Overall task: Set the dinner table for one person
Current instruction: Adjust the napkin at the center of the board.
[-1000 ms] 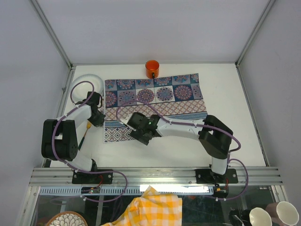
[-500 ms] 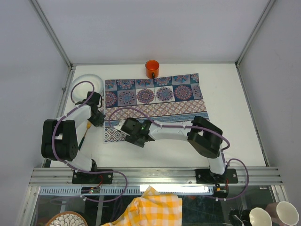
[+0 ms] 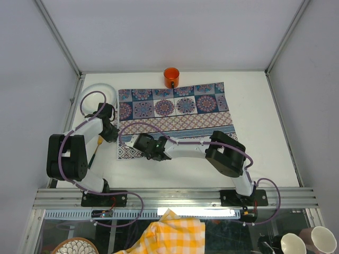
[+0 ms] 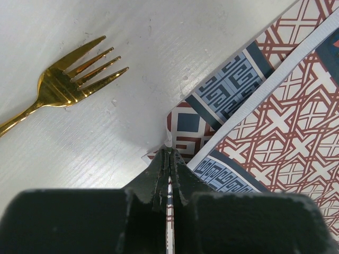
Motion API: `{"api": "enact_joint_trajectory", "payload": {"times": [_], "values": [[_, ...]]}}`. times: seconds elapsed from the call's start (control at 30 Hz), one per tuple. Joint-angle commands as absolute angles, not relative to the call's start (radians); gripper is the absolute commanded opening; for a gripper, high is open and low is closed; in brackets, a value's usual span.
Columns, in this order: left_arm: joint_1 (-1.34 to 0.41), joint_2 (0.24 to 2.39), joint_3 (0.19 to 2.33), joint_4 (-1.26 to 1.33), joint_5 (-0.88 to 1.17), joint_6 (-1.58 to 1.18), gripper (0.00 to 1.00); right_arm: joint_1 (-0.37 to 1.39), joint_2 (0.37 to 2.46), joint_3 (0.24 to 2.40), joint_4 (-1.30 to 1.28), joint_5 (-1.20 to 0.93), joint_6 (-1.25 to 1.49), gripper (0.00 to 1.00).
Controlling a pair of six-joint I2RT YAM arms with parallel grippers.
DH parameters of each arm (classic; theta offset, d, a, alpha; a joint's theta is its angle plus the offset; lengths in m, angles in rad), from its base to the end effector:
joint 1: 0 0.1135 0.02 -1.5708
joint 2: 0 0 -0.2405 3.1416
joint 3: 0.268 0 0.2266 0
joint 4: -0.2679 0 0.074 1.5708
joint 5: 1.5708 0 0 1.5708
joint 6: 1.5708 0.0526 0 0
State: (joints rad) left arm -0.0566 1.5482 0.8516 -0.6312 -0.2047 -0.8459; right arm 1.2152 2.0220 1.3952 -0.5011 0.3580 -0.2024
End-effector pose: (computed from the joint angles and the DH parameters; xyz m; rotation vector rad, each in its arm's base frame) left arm 0.2511 -0.0035 0.1380 -1.1218 2.6011 0.1109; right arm 0.1530 0.3591 0.1390 -1.6012 2.0292 -0.1266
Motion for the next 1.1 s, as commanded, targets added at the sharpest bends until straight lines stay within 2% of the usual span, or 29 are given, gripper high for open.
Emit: {"api": "enact_joint_trajectory", "payload": {"times": [0.0,0.57,0.67,0.77,1.07], "values": [[-0.068,1.555,0.830,-0.628,-0.065,-0.856,0.00,1.207,2.009,1.402,-0.463,0.341,-0.188,0.00],[-0.086,1.383,0.743,-0.671,0.005,-0.884,0.00,1.165,1.991,1.555,-0.550,0.345,-0.147,0.00],[-0.098,1.348,0.716,-0.672,0.029,-0.900,0.00,1.157,1.993,1.594,-0.551,0.342,-0.136,0.17],[-0.114,1.323,0.691,-0.672,0.050,-0.900,0.00,1.130,2.026,1.678,-0.581,0.323,-0.112,0.29],[-0.193,1.231,0.639,-0.693,0.075,-0.985,0.00,0.989,2.120,1.899,-0.701,0.309,0.017,0.33]]}}
